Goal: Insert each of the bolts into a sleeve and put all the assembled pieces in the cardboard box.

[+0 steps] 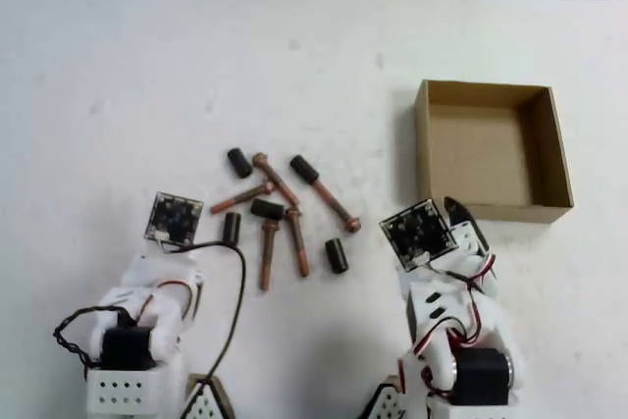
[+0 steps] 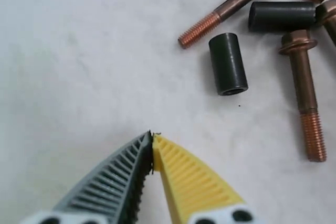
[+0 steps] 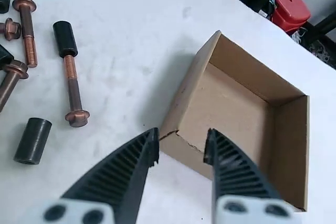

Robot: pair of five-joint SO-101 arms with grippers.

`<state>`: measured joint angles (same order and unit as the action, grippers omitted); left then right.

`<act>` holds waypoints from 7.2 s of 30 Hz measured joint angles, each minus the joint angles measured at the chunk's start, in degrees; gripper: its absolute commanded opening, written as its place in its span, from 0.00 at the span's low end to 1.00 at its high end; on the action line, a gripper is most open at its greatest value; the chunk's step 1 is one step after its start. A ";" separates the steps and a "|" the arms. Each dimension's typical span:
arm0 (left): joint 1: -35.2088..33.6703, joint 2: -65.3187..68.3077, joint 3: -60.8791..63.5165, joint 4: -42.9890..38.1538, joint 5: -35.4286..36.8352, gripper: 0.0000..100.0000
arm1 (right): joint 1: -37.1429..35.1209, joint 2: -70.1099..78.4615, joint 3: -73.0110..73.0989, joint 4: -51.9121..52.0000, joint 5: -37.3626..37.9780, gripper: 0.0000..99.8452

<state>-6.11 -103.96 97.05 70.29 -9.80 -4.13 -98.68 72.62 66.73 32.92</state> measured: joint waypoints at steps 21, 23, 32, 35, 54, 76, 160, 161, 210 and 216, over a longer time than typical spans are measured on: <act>0.00 0.00 0.00 0.00 0.00 0.02 | -11.60 59.69 -27.96 0.00 -16.44 0.02; 0.00 0.00 0.00 0.00 0.00 0.02 | -13.63 64.26 -29.10 0.00 -16.62 0.02; 0.00 0.00 0.00 0.00 0.00 0.02 | -18.90 80.26 -33.58 6.68 -17.58 0.02; 0.00 0.00 0.00 0.00 0.00 0.02 | -19.25 83.16 -33.58 6.59 -19.60 0.06; 0.00 0.00 0.00 0.00 0.00 0.02 | -25.76 85.19 -33.67 -0.26 -28.31 0.15; 0.00 0.00 0.00 0.00 0.00 0.02 | -29.10 85.27 -19.25 -18.64 -28.40 0.10; 0.00 0.00 0.00 0.00 -12.92 0.02 | -5.89 32.97 -4.57 -5.98 -15.30 0.02; 0.00 0.00 0.00 0.00 -13.19 0.02 | -5.27 31.82 -3.87 -5.98 -15.30 0.02; -0.97 -0.09 -12.13 2.46 -18.37 0.02 | -3.52 18.46 8.35 -7.03 -15.30 0.02; 4.66 3.16 -16.26 3.60 -17.85 0.02 | -3.52 18.46 8.35 -7.03 -15.30 0.02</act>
<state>-1.45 -100.79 80.79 73.89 -27.65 -7.65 -80.22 80.97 59.69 17.63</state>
